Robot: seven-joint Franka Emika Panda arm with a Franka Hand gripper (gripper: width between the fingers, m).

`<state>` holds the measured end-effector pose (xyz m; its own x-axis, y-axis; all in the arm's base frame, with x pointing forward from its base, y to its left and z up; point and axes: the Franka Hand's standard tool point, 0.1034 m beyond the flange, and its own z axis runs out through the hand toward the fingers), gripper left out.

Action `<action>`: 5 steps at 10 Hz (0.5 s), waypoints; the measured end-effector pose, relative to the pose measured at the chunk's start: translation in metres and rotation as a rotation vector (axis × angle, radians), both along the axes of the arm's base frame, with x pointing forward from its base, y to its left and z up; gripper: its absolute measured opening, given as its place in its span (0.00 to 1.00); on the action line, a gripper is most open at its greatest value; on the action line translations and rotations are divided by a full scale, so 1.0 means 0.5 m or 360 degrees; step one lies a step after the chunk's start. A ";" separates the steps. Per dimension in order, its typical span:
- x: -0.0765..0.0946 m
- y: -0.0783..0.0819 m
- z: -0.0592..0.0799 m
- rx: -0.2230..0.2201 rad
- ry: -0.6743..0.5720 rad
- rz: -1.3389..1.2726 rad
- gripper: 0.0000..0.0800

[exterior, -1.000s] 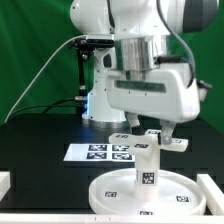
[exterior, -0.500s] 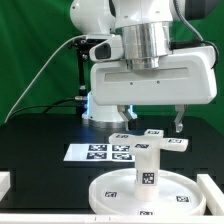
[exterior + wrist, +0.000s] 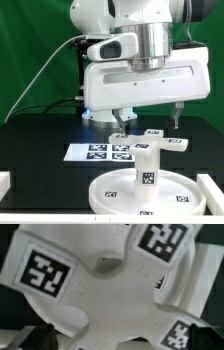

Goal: Assemble round table

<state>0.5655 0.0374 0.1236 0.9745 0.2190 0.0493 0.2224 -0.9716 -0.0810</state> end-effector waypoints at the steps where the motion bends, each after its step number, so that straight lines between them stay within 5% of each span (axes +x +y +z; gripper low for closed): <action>1: 0.000 0.009 -0.003 -0.0047 -0.0048 0.0262 0.81; 5: -0.006 0.005 -0.014 -0.0050 -0.0039 0.0344 0.81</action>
Offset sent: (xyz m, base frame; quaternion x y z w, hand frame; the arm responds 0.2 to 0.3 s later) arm 0.0000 0.0000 0.0000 0.0000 0.0000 0.0000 1.0000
